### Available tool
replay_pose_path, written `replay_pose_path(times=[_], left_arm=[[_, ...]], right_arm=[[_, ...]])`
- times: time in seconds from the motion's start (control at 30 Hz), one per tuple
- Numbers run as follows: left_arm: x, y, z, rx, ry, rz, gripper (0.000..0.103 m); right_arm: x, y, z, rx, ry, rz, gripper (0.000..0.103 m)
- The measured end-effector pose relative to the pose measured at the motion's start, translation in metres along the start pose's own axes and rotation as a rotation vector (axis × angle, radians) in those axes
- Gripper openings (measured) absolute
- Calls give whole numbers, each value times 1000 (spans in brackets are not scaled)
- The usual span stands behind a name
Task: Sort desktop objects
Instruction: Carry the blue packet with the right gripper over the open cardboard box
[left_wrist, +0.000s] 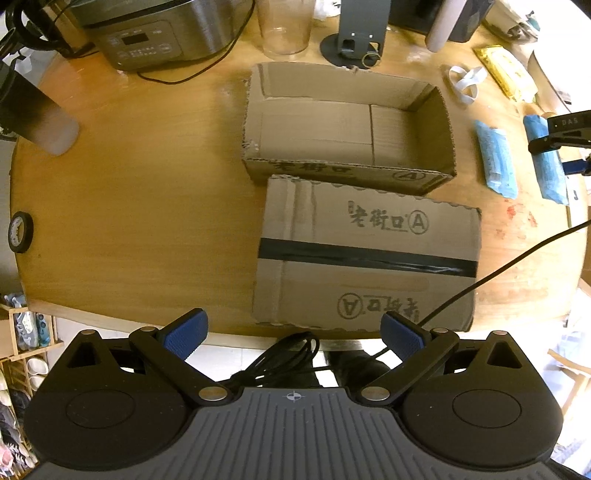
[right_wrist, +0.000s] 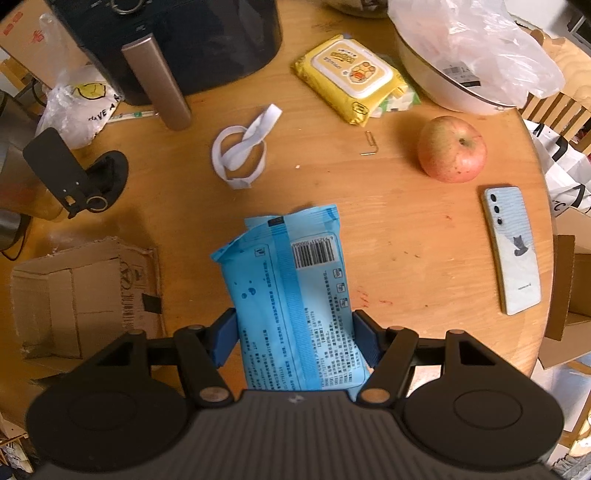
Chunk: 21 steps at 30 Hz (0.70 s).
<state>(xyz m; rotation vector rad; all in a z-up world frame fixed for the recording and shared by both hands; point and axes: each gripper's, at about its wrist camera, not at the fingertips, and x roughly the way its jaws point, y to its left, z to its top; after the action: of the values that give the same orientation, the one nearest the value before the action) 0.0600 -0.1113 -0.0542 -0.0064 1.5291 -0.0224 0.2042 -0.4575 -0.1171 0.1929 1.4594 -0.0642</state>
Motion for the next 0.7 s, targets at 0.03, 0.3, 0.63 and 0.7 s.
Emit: replay_pose_path(times=[0.03,0.3,0.63,0.7], left_arm=[[0,2,0,-1,0,0,103],[3,20,1,-12,5,-7,103],[6,39,4,-20,7,-14,103],[7,42,4,-20,7,-16,103]], right_arm=[[0,2,0,0,-1,0,65],[3,22,-1,3,0,-3,65],[3,40,-2,14,-7,-4,65],[3,44,-2,14,-7,-4,65]])
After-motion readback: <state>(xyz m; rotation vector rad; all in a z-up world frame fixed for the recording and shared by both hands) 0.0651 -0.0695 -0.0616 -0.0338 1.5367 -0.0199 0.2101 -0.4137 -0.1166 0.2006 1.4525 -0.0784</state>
